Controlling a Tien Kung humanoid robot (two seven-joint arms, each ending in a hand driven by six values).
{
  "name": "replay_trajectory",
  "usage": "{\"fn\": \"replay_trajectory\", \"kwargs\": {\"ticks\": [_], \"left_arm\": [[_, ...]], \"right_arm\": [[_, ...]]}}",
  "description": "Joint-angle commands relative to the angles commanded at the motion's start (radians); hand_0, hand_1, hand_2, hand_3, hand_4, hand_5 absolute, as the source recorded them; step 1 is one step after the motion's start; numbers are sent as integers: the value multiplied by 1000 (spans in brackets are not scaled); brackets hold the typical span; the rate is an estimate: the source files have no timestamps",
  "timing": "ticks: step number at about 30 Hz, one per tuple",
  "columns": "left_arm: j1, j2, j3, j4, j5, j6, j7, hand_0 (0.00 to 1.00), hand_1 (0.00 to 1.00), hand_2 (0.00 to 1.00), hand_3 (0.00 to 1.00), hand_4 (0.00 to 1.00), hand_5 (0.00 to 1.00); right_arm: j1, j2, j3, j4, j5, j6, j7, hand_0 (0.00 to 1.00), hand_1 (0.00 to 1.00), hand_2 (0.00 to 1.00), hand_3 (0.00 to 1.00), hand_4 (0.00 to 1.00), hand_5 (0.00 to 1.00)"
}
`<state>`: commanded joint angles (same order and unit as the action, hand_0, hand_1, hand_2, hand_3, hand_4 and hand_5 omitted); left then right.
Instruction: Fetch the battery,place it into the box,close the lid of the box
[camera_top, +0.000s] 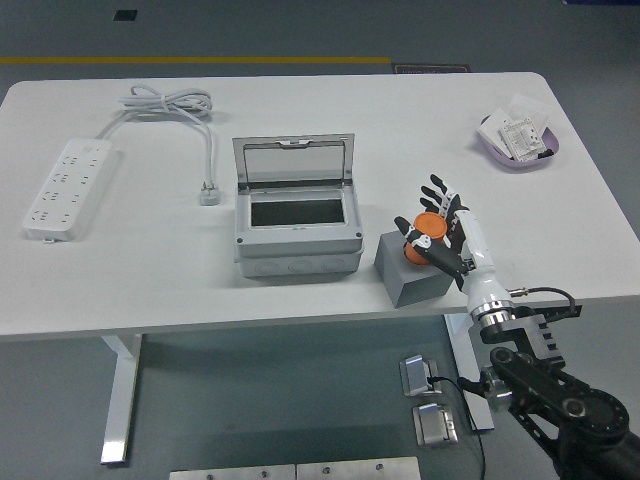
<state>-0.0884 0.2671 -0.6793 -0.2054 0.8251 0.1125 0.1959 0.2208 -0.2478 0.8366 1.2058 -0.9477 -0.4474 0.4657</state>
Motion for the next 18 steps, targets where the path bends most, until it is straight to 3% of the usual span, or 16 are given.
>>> {"fn": "replay_trajectory", "kwargs": {"ticks": [5,6,11,12,17,18], "left_arm": [[0,0,-2,0,1,0,1,641,693,588,563,477,24],[0,0,-1,0,1,0,1,641,694,589,564,479,24],[-1,0,2,0,-3,1,-1,641,694,589,564,479,24],[-1,0,2,0,-3,1,-1,641,694,589,564,479,25],[0,1,3,0,-6,1,-2,641,694,589,564,479,25],[0,1,4,0,-6,1,-3,641,694,588,564,479,25]], "right_arm": [[3,-1,-11,0,-11,-10,-17,771,766,789,889,845,282],[4,-1,-13,0,-14,-13,-21,607,660,706,820,712,143],[7,-2,-19,-1,-22,-30,-29,607,660,706,820,712,143],[7,-3,-20,-1,-22,-32,-28,420,546,625,772,521,2],[8,-4,-23,0,-21,-45,-28,420,546,625,772,521,2],[7,-4,-24,1,-23,-48,-31,419,507,594,731,305,2]]}}
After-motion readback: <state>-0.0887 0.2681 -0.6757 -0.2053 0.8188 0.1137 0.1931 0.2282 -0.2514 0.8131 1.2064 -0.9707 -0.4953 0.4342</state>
